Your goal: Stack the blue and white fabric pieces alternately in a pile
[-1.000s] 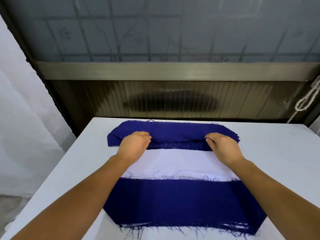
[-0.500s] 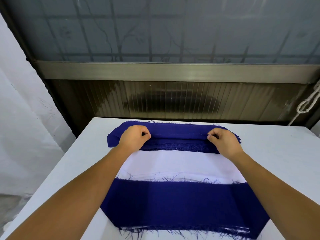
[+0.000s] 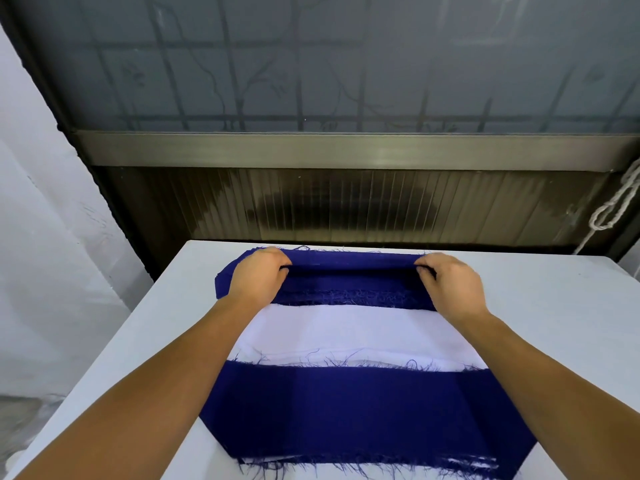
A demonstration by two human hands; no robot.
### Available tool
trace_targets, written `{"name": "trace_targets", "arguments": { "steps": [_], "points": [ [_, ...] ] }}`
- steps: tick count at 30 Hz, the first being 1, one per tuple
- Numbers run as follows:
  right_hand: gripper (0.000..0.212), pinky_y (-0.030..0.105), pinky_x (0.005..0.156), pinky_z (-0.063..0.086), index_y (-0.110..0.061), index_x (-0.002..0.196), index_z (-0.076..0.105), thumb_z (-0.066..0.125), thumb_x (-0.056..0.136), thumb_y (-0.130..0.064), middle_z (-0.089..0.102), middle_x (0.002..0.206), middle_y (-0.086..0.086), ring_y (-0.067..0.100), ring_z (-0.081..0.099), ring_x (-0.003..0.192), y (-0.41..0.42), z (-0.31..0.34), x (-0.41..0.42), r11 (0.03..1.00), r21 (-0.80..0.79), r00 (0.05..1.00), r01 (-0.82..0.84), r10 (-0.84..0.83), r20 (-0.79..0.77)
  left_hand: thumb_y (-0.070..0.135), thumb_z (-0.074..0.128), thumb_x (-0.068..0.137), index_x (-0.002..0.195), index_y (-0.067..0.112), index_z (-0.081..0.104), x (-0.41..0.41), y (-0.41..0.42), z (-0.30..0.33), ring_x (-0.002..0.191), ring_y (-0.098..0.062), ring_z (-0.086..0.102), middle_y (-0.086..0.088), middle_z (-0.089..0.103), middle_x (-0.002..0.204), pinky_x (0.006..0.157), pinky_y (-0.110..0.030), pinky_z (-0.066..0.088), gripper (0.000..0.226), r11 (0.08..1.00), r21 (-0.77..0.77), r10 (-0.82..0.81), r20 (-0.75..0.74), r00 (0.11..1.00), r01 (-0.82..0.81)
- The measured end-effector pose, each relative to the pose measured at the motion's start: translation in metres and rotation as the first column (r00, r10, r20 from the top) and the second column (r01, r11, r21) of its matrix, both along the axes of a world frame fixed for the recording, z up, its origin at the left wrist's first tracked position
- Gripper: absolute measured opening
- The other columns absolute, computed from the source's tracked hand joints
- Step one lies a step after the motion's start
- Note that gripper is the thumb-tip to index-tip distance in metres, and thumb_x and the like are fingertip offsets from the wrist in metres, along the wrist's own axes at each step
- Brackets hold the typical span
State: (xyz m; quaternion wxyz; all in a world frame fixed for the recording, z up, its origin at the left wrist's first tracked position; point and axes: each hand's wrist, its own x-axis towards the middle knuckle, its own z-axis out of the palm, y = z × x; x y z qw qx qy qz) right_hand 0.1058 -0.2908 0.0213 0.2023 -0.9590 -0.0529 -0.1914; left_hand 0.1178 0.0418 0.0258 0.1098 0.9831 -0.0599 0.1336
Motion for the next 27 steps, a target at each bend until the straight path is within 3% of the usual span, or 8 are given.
{"name": "trace_targets", "arguments": {
  "steps": [3, 6, 9, 12, 16, 20, 24, 27],
  "points": [
    [0.014, 0.032, 0.083, 0.049, -0.018, 0.099, 0.071, 0.058, 0.093, -0.015, 0.070, 0.098, -0.001, 0.018, 0.062, 0.091, 0.003, 0.018, -0.013, 0.998, -0.053, 0.964, -0.020, 0.033, 0.264, 0.018, 0.050, 0.099, 0.111, 0.019, 0.071, -0.013, 0.005, 0.018, 0.105, -0.016, 0.056, 0.002, 0.065, 0.113, 0.089, -0.030, 0.048, 0.024, 0.999, 0.016, -0.037, 0.230, 0.973, 0.034],
    [0.015, 0.028, 0.078, 0.048, -0.019, 0.101, 0.069, 0.057, 0.094, -0.017, 0.068, 0.098, -0.006, 0.014, 0.059, 0.089, 0.000, 0.028, -0.036, 0.997, 0.012, 0.964, -0.071, 0.066, 0.258, 0.019, 0.055, 0.097, 0.111, 0.019, 0.071, -0.037, 0.014, 0.033, 0.104, -0.016, 0.056, 0.001, 0.067, 0.110, 0.084, -0.029, 0.047, 0.022, 0.998, -0.019, -0.057, 0.298, 0.953, 0.066],
    [0.014, 0.024, 0.071, 0.047, -0.025, 0.101, 0.068, 0.057, 0.093, -0.020, 0.065, 0.095, -0.015, 0.008, 0.058, 0.080, -0.006, 0.032, -0.066, 0.992, 0.063, 0.985, -0.105, 0.095, 0.143, 0.023, 0.059, 0.095, 0.112, 0.024, 0.069, -0.060, 0.027, 0.038, 0.097, -0.011, 0.058, 0.007, 0.066, 0.106, 0.081, -0.026, 0.048, 0.020, 0.989, -0.098, -0.095, 0.147, 0.985, 0.110],
    [0.011, 0.022, 0.069, 0.047, -0.035, 0.092, 0.066, 0.063, 0.092, -0.024, 0.066, 0.087, -0.024, 0.005, 0.061, 0.076, -0.017, 0.032, -0.089, 0.977, 0.153, 0.978, -0.148, 0.168, -0.124, 0.026, 0.064, 0.092, 0.103, 0.038, 0.068, -0.080, 0.042, 0.046, 0.092, 0.000, 0.060, 0.023, 0.065, 0.099, 0.079, -0.013, 0.046, 0.016, 0.948, -0.250, -0.235, -0.119, 0.965, 0.200],
    [0.012, 0.033, 0.071, 0.055, -0.026, 0.077, 0.071, 0.069, 0.088, -0.021, 0.071, 0.079, -0.006, 0.012, 0.067, 0.072, -0.030, 0.035, -0.104, 0.910, 0.369, 0.801, -0.190, 0.361, -0.478, 0.029, 0.069, 0.089, 0.089, 0.043, 0.071, -0.098, 0.052, 0.048, 0.088, 0.004, 0.064, 0.026, 0.069, 0.094, 0.075, -0.009, 0.048, 0.014, 0.892, -0.361, -0.423, -0.450, 0.786, 0.273],
    [0.008, 0.038, 0.083, 0.055, -0.017, 0.082, 0.072, 0.067, 0.089, -0.015, 0.073, 0.085, -0.002, 0.018, 0.068, 0.080, -0.031, 0.028, -0.106, 0.927, 0.324, 0.696, -0.189, 0.359, -0.622, 0.028, 0.068, 0.089, 0.086, 0.038, 0.073, -0.107, 0.048, 0.032, 0.085, -0.001, 0.066, 0.020, 0.071, 0.090, 0.076, -0.019, 0.052, 0.012, 0.898, -0.377, -0.418, -0.567, 0.710, 0.228],
    [0.014, 0.022, 0.072, 0.048, -0.034, 0.082, 0.065, 0.065, 0.090, -0.022, 0.067, 0.084, -0.017, 0.012, 0.062, 0.074, -0.033, 0.024, -0.112, 0.956, 0.258, 0.929, -0.138, 0.216, -0.302, 0.027, 0.067, 0.090, 0.091, 0.043, 0.069, -0.114, 0.042, 0.030, 0.088, 0.006, 0.061, 0.026, 0.067, 0.090, 0.075, -0.014, 0.050, 0.016, 0.914, -0.366, -0.302, -0.323, 0.897, 0.176],
    [0.011, 0.016, 0.072, 0.043, -0.034, 0.090, 0.063, 0.054, 0.094, -0.028, 0.064, 0.087, -0.023, 0.010, 0.059, 0.078, -0.036, 0.022, -0.128, 0.973, 0.126, 0.979, -0.192, 0.181, 0.095, 0.023, 0.070, 0.087, 0.095, 0.040, 0.069, -0.127, 0.040, 0.033, 0.089, 0.006, 0.059, 0.028, 0.063, 0.089, 0.070, -0.007, 0.045, 0.018, 0.916, -0.345, -0.225, -0.014, 0.974, 0.206]
  ]
}}
